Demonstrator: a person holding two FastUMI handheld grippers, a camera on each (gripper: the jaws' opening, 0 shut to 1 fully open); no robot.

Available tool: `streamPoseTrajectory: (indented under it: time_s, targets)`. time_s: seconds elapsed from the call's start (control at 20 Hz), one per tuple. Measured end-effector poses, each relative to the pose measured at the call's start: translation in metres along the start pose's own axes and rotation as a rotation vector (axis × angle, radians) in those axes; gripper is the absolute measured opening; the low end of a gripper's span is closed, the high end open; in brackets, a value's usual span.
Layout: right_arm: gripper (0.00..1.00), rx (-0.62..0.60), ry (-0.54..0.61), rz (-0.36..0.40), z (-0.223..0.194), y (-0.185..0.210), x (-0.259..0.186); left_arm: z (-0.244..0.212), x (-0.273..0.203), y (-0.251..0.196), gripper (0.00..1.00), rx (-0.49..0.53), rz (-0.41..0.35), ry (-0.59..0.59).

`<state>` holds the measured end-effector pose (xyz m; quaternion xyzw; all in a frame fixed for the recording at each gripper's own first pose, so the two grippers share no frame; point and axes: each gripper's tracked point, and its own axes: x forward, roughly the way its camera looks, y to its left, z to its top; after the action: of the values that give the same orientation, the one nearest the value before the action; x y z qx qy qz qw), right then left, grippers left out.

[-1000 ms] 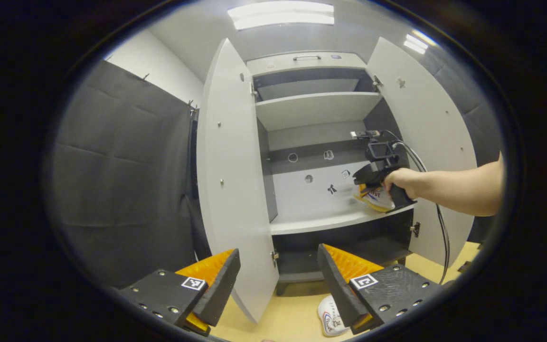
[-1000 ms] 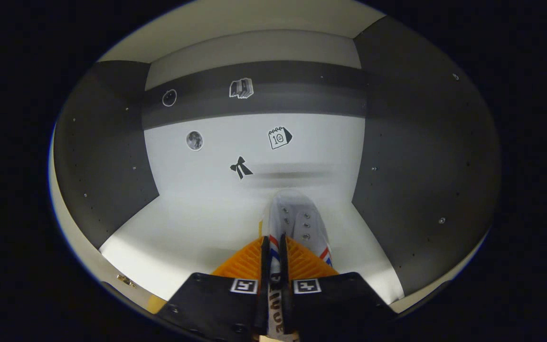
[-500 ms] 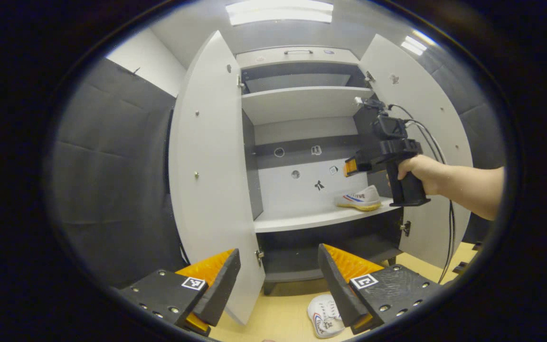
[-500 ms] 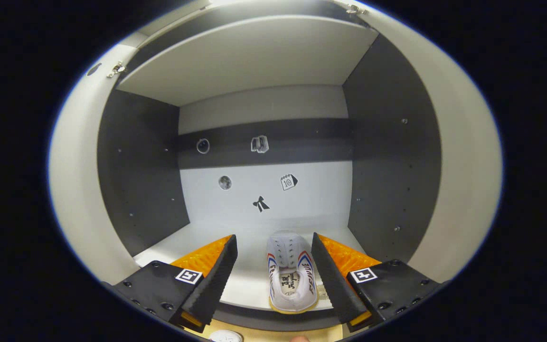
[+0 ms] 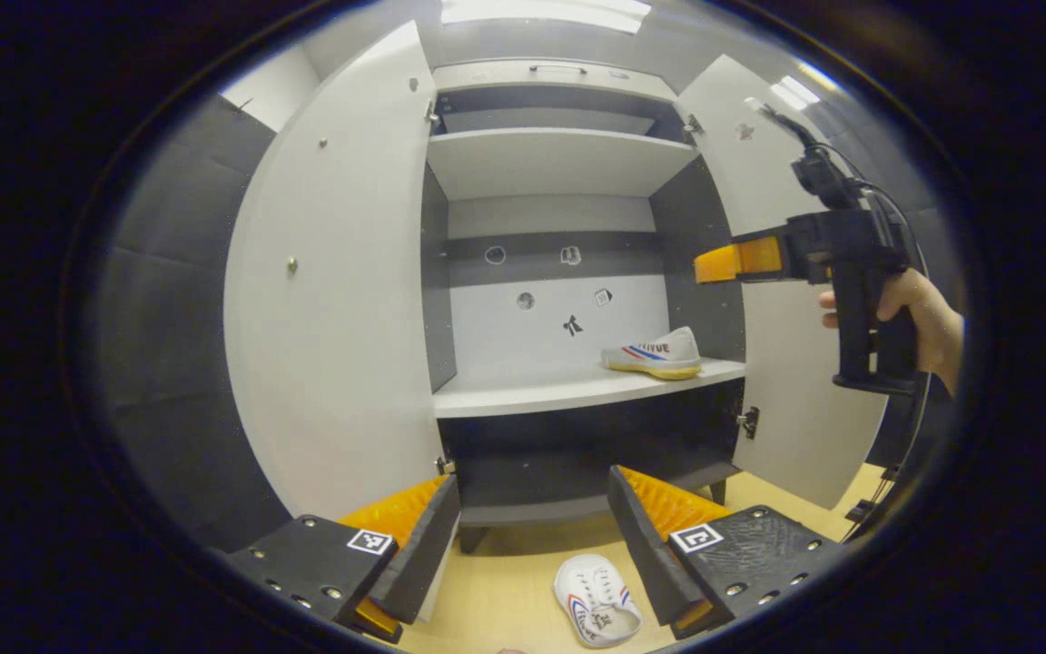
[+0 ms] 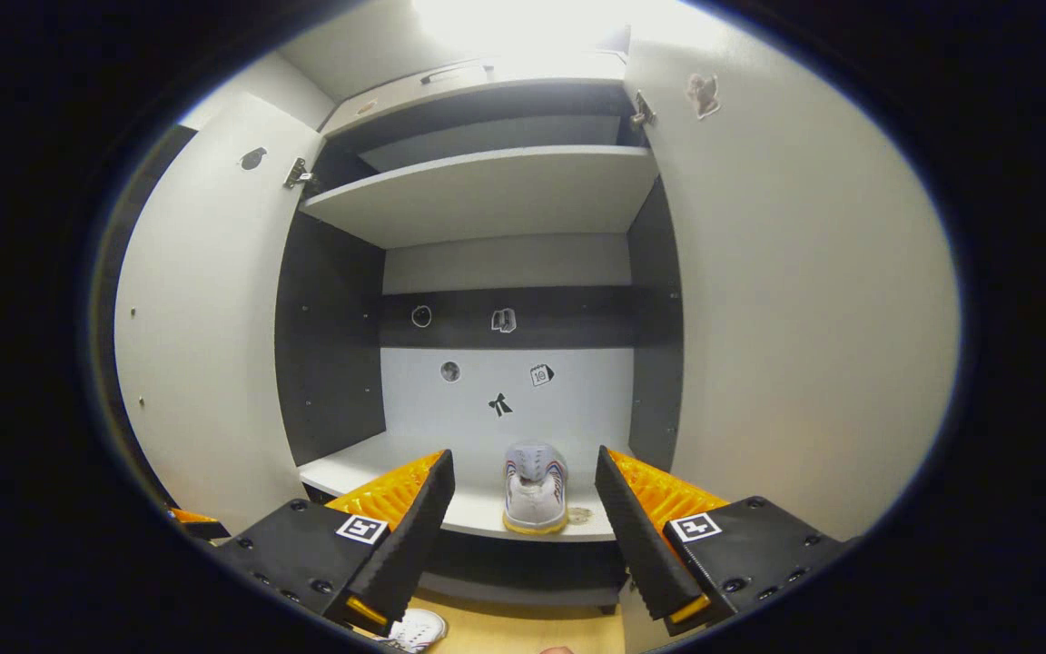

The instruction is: Grab one shoe with the right hand and put it into the shoe cabinet, grab the other shoe with the left hand and put it into the shoe cabinet; then close the right door with the right hand and the left door with the left hand.

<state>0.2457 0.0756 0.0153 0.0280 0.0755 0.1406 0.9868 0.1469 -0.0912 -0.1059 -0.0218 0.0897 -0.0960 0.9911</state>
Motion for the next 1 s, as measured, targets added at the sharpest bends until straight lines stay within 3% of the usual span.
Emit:
streamPoseTrajectory:
  time_s: [0.25,0.4,0.45,0.5,0.8,1.0]
  targets:
    - [0.97,-0.011,0.003,-0.03,-0.016,-0.008,-0.046,-0.054,0.021,-0.008,0.98,0.014,-0.048,0.114]
    - [0.97,-0.025,0.005,-0.043,-0.019,-0.005,-0.064,-0.094,0.032,-0.016,0.94,0.012,-0.078,0.197]
    - [0.97,-0.024,0.008,-0.045,-0.022,-0.005,-0.069,-0.107,0.034,-0.019,1.0,0.005,-0.085,0.224]
    - [0.97,-0.022,0.013,-0.048,-0.025,-0.006,-0.074,-0.121,0.038,-0.023,0.94,-0.001,-0.093,0.25]
    - [0.94,-0.007,0.045,-0.059,-0.042,-0.005,-0.094,-0.194,0.053,-0.03,0.95,0.014,-0.125,0.403]
    - [0.97,-0.016,0.072,-0.057,-0.051,-0.005,-0.097,-0.237,0.057,-0.039,0.94,-0.026,-0.138,0.509]
